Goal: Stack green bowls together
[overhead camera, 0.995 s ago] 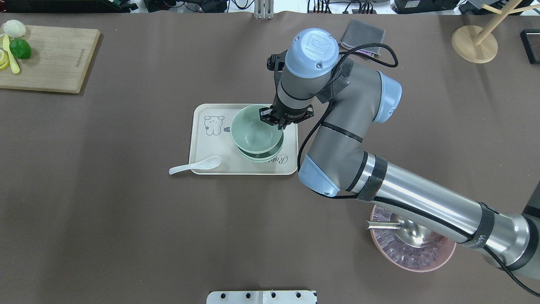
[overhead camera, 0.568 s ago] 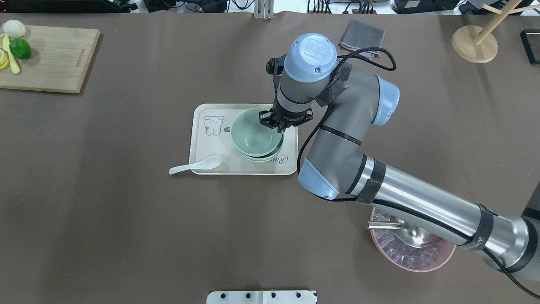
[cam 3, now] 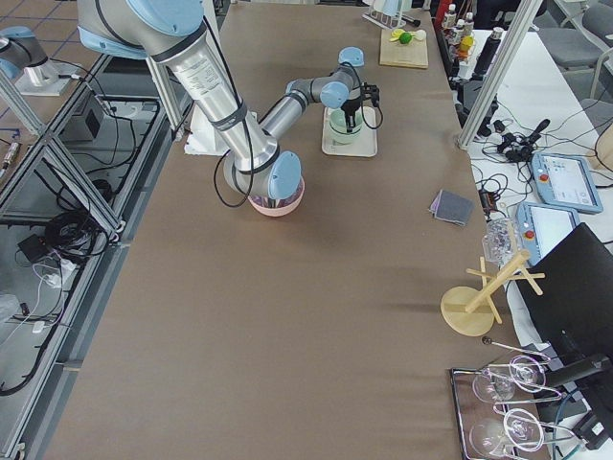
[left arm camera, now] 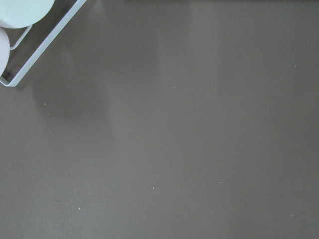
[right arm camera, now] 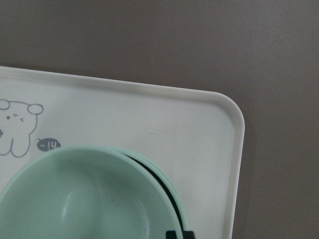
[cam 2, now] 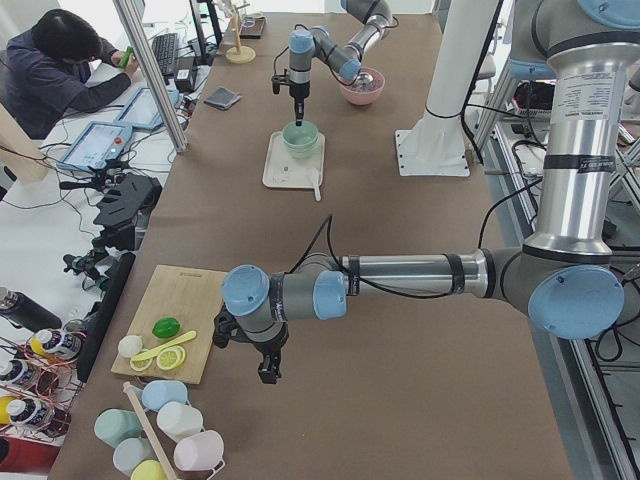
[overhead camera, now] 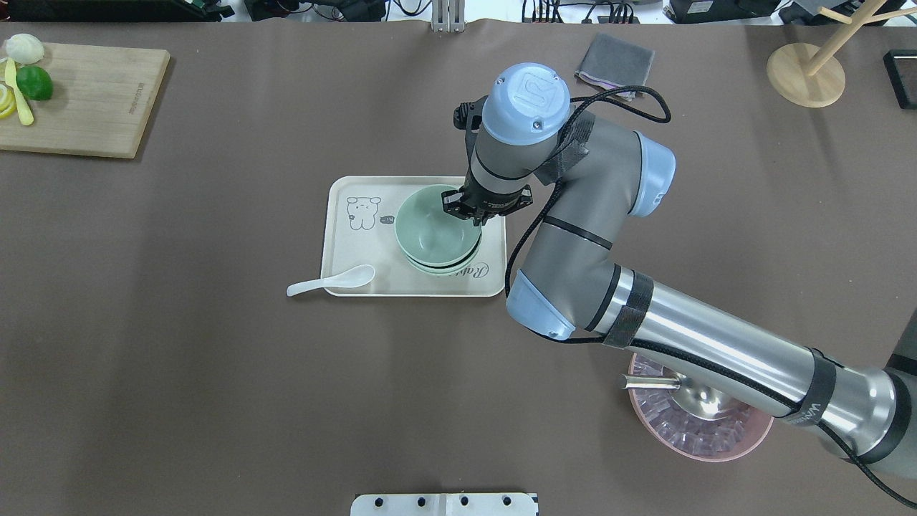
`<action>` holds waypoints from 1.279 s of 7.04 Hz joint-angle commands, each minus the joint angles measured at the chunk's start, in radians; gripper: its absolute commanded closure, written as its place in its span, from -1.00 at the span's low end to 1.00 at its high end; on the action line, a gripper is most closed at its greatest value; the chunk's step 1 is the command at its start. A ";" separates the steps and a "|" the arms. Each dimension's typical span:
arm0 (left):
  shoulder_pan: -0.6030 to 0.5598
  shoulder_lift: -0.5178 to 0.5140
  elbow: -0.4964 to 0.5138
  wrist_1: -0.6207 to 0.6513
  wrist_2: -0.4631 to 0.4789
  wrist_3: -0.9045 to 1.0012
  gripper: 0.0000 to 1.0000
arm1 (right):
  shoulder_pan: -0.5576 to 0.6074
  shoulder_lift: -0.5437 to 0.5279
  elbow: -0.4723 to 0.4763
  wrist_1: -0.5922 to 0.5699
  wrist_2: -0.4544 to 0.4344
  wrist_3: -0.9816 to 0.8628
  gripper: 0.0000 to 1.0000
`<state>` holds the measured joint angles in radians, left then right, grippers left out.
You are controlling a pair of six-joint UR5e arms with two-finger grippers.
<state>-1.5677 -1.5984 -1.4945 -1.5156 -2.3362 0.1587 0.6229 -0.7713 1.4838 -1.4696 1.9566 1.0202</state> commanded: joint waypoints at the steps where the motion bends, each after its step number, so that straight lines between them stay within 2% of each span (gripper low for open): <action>1: 0.000 0.000 -0.001 0.000 0.000 -0.001 -0.97 | 0.000 0.000 0.000 0.000 -0.002 0.000 0.37; 2: 0.000 0.000 -0.001 0.000 0.000 -0.001 -0.97 | -0.008 0.000 0.000 0.003 -0.007 0.000 -0.31; 3: 0.002 0.000 -0.001 0.000 0.000 -0.001 -0.97 | -0.032 -0.005 -0.002 0.024 -0.086 0.012 -0.97; 4: 0.002 0.000 -0.001 0.002 0.000 -0.001 -0.97 | -0.034 -0.003 -0.002 0.034 -0.109 0.087 -1.00; 7: 0.000 0.000 -0.006 0.003 -0.002 -0.001 -0.97 | 0.003 -0.002 0.012 0.020 -0.069 0.063 -1.00; 8: 0.000 0.000 -0.007 0.003 -0.005 -0.001 -0.97 | 0.032 -0.006 0.013 -0.010 -0.065 0.026 -1.00; 9: 0.000 0.000 -0.006 0.003 -0.006 0.001 -0.97 | 0.064 -0.006 0.019 -0.102 -0.065 -0.070 -1.00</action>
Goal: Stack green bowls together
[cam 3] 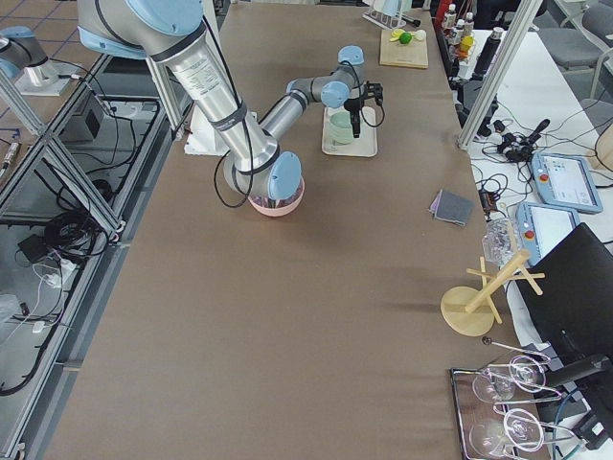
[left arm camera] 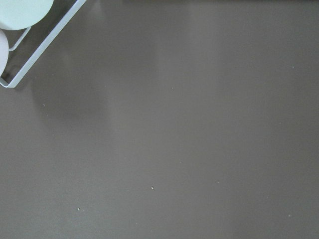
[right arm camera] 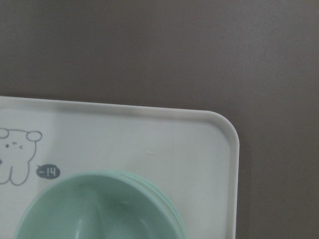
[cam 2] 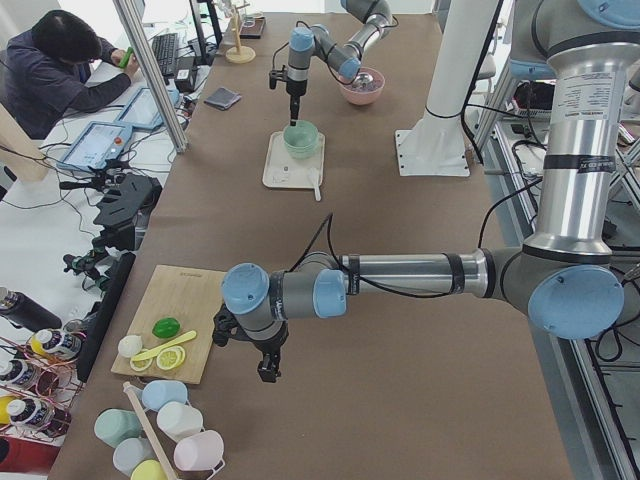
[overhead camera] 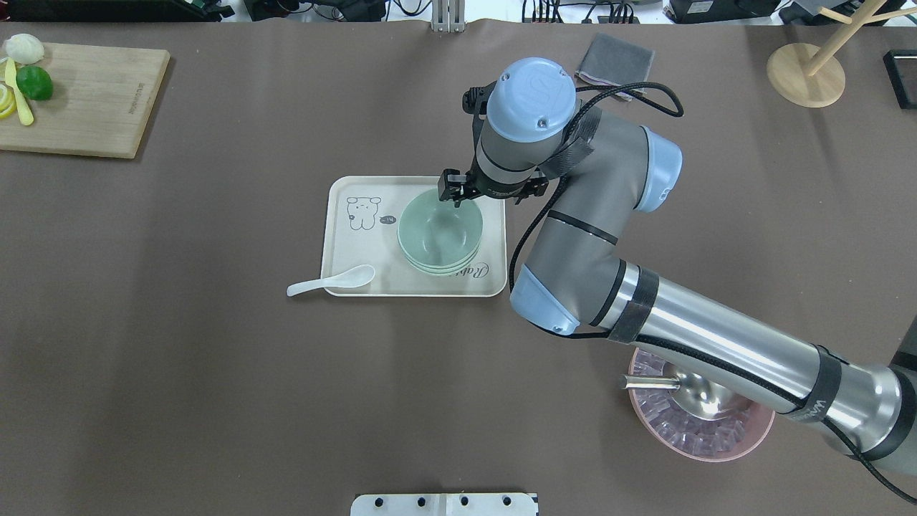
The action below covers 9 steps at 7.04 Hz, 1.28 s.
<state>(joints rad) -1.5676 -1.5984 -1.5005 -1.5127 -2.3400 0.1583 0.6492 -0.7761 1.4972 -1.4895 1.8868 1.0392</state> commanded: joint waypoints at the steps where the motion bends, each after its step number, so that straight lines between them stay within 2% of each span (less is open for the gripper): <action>1: 0.000 0.000 0.003 0.000 -0.002 0.000 -0.97 | 0.077 -0.037 0.047 -0.127 0.011 -0.161 -1.00; 3: -0.002 0.015 -0.003 0.005 0.008 0.000 -0.97 | 0.169 -0.217 0.182 -0.129 0.043 -0.325 -1.00; 4: -0.002 0.029 -0.010 0.009 0.005 -0.009 -0.97 | 0.215 -0.259 0.189 -0.129 0.055 -0.394 -1.00; 5: -0.002 0.025 -0.018 0.019 0.001 -0.016 -0.97 | 0.284 -0.294 0.193 -0.121 0.142 -0.416 -1.00; 6: -0.002 0.040 -0.099 0.044 0.001 -0.105 -0.97 | 0.359 -0.357 0.225 -0.127 0.222 -0.477 -1.00; 7: 0.001 0.044 -0.180 0.072 0.005 -0.275 -0.97 | 0.410 -0.452 0.266 -0.126 0.225 -0.593 -1.00; 9: 0.003 0.072 -0.231 0.060 -0.005 -0.295 -0.97 | 0.528 -0.643 0.270 -0.117 0.236 -0.821 -1.00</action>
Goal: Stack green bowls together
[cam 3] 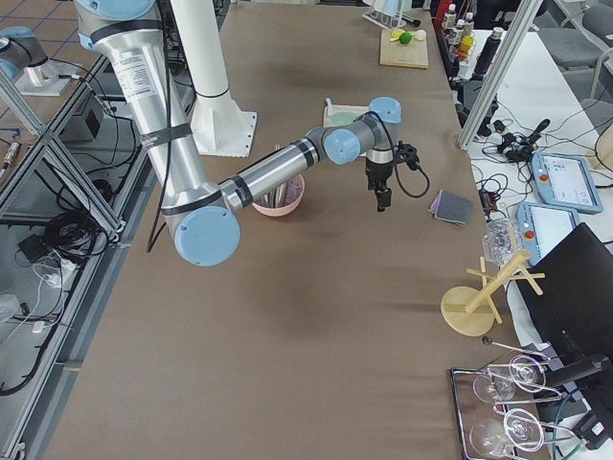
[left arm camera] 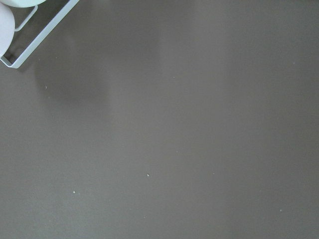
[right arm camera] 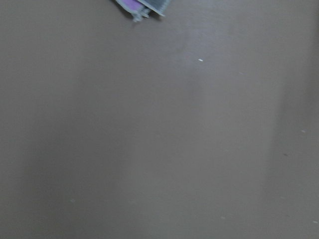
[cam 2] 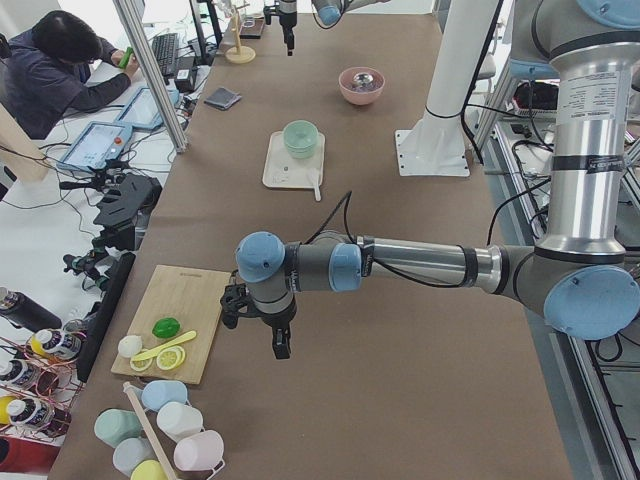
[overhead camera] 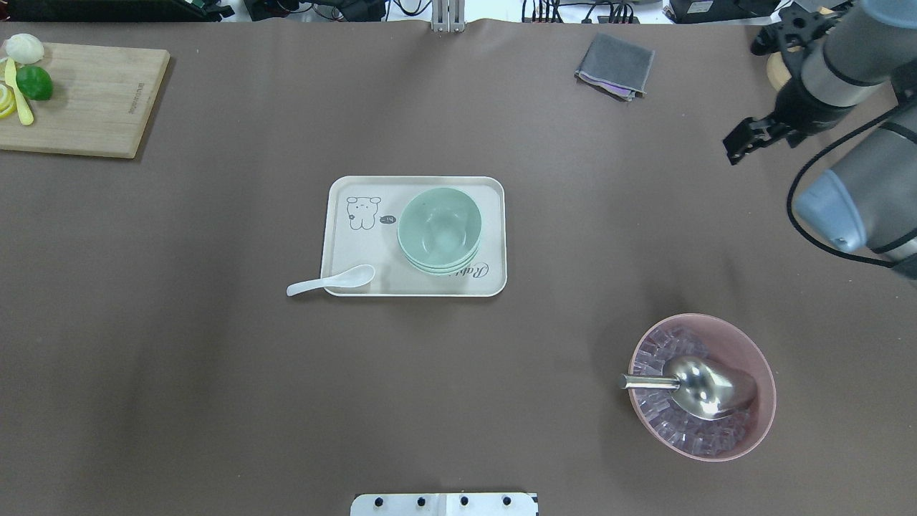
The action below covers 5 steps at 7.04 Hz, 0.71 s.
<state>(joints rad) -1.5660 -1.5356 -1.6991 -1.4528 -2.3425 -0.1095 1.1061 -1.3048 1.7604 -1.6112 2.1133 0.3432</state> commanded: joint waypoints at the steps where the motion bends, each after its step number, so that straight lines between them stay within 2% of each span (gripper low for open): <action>1: 0.001 0.008 -0.052 0.000 -0.004 -0.027 -0.97 | 0.133 -0.192 0.007 0.007 0.013 -0.195 -1.00; 2: 0.000 0.006 -0.060 0.000 -0.005 -0.027 -0.97 | 0.212 -0.255 0.007 0.005 0.020 -0.314 -1.00; 3: 0.001 0.002 -0.060 -0.001 -0.005 -0.026 -0.97 | 0.280 -0.310 0.005 0.005 0.071 -0.385 -1.00; 5: 0.001 0.002 -0.060 -0.009 -0.003 -0.021 -0.97 | 0.346 -0.414 0.004 0.005 0.183 -0.389 -1.00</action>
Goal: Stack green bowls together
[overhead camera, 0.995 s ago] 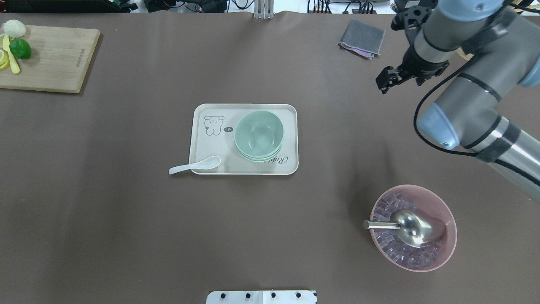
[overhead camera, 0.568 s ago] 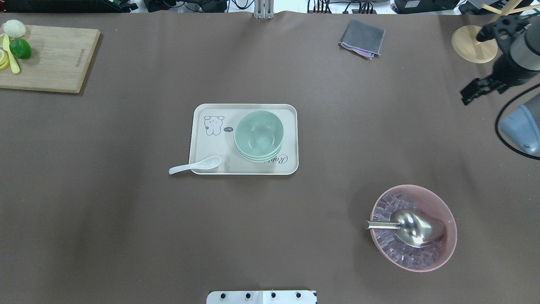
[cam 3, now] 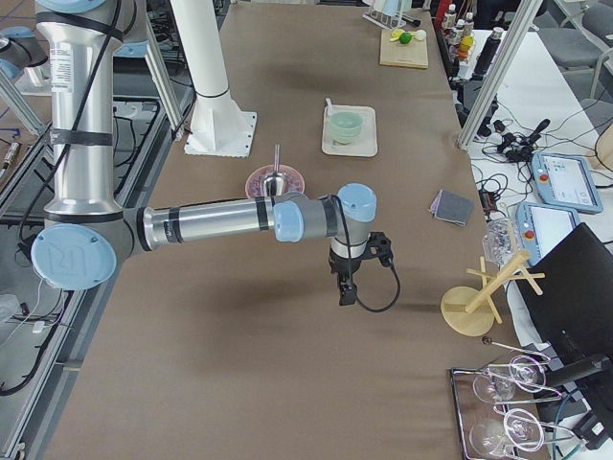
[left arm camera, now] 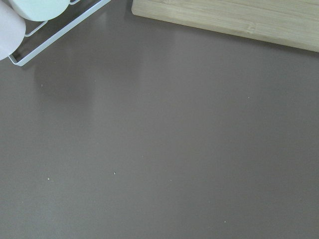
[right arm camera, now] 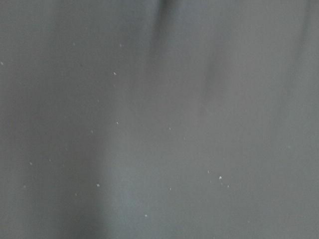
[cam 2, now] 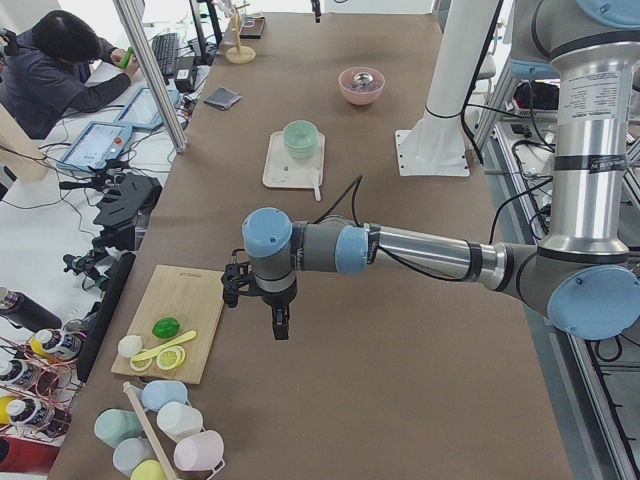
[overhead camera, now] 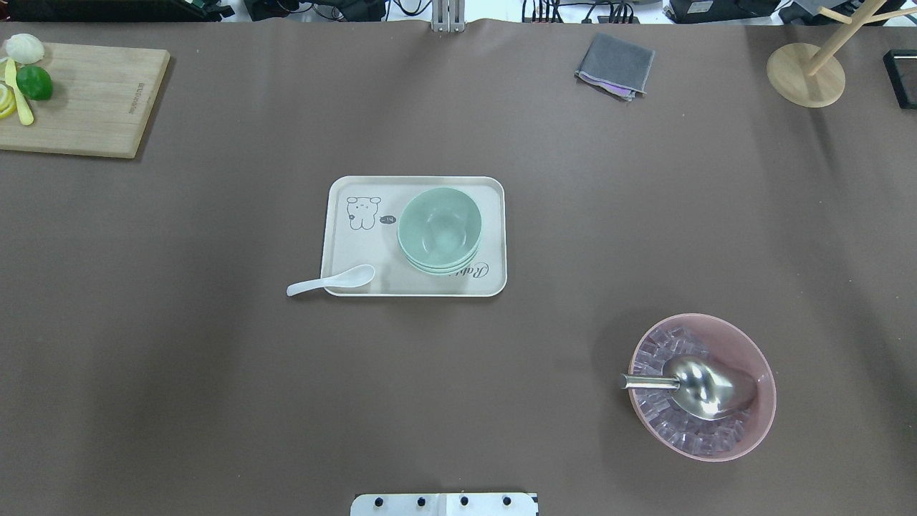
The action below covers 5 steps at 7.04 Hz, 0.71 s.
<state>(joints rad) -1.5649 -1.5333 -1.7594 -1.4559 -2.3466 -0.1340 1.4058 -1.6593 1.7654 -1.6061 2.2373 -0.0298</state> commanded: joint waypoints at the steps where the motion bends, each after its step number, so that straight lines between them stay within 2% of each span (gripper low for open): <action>1: -0.001 0.002 0.003 -0.015 0.004 0.005 -0.97 | 0.065 -0.092 -0.004 0.000 0.059 -0.016 -1.00; 5: -0.001 0.001 -0.012 -0.040 0.013 0.007 -0.97 | 0.099 -0.105 0.003 0.002 0.056 -0.016 -1.00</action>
<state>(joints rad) -1.5675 -1.5279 -1.7698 -1.4943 -2.3389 -0.1316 1.5029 -1.7661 1.7680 -1.6047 2.2938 -0.0467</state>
